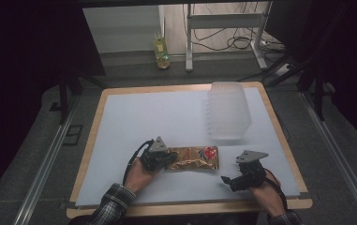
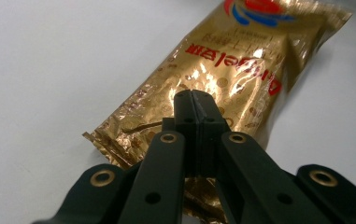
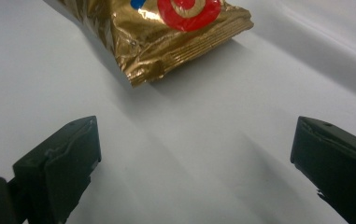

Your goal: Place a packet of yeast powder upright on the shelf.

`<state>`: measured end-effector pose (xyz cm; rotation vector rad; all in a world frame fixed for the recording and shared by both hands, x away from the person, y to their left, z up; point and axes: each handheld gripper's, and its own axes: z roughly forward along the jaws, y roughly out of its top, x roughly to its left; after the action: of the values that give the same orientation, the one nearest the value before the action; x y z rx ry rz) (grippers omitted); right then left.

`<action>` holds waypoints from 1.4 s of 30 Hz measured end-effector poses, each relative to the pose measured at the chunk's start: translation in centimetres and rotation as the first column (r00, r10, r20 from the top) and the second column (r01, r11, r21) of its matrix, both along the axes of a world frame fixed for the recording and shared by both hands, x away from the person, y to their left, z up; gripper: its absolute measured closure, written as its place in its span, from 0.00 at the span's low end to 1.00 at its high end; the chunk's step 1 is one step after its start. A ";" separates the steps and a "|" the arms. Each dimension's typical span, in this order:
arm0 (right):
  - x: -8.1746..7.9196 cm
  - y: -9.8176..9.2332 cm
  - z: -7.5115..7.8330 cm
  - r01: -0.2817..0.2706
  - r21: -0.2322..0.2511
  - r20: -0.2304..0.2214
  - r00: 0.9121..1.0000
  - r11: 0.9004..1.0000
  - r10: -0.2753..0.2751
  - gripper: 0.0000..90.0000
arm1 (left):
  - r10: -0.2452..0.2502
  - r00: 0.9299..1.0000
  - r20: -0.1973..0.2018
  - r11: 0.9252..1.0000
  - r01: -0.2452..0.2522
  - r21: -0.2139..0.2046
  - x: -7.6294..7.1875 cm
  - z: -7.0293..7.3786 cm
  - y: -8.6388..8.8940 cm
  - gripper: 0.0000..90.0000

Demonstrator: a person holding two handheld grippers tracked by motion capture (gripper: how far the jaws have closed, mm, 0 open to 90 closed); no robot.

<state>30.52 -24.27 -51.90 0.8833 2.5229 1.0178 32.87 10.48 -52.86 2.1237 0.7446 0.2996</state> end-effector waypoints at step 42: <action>1.8 3.9 1.6 -0.036 0.066 -0.138 0.989 0.997 0.045 0.02 | 0.009 0.997 -0.081 0.997 -0.015 -0.078 -1.3 -1.2 3.3 1.00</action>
<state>32.31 -20.38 -50.28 0.9555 2.6470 1.0890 31.53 13.74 -54.02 2.0679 0.8029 0.1892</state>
